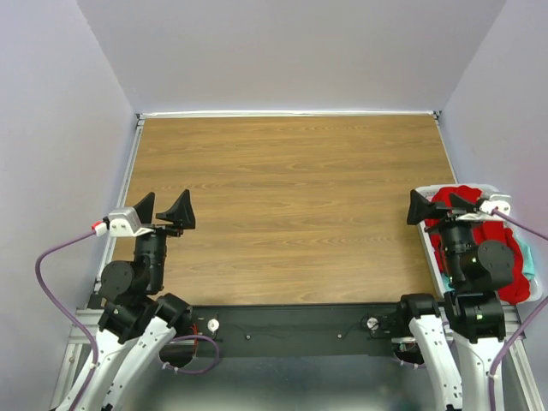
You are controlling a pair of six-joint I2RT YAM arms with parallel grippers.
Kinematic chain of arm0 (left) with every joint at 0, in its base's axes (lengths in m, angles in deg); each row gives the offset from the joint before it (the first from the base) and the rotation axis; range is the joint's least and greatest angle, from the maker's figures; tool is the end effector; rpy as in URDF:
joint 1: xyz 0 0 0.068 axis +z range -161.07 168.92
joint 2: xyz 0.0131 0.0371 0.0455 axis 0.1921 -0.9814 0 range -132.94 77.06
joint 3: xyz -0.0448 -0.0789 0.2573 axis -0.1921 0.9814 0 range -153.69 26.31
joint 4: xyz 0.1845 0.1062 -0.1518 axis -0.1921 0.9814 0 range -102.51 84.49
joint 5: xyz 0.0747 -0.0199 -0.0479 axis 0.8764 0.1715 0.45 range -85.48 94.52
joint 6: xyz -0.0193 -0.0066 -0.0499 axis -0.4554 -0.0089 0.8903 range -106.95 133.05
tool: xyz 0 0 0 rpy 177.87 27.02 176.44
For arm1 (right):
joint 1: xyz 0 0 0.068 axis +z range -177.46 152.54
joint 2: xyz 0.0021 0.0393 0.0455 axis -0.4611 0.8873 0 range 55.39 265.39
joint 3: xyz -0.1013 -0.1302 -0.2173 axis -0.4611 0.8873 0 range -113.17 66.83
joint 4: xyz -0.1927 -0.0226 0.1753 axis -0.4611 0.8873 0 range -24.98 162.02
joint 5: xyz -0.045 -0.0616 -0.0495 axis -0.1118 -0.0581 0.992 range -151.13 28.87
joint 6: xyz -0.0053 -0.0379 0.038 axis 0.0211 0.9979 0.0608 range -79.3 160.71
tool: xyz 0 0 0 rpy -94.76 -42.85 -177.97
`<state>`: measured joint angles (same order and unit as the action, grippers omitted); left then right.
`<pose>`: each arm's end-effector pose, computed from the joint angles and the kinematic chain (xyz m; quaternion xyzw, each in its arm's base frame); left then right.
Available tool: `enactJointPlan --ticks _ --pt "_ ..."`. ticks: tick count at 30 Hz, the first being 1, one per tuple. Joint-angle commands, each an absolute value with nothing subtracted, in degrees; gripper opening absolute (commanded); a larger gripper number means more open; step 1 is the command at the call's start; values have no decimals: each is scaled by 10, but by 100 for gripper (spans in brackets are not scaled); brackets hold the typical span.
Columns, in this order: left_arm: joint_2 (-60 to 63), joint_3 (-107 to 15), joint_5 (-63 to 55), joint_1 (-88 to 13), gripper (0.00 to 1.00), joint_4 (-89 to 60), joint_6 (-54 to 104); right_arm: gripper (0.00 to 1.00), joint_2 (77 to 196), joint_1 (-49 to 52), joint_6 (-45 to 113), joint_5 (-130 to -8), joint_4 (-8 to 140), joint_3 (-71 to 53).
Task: Fold and stack the t-shirts
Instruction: Grab the tshirt from the pile
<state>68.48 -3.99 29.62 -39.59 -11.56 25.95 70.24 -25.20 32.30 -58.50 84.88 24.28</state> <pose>0.0632 -0.0172 0.3370 -0.1019 0.5736 -0.1686 0.7951 0.0624 0.0008 0.3631 0.0525 0.6551 0.0550 0.7517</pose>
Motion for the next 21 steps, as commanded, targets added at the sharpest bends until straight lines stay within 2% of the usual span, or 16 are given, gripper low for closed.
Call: enactJointPlan --ticks 1,8,12,21 --pt "664 -33 301 -396 99 -137 261 100 738 -249 295 -549 859 251" --pt "626 -40 282 -396 99 -135 271 100 858 -250 209 -476 885 227" --pt "606 -46 282 -396 99 -126 282 100 1011 -250 164 -381 978 142" --pt "597 -58 272 -396 99 -100 286 100 1134 -255 157 -230 991 100"
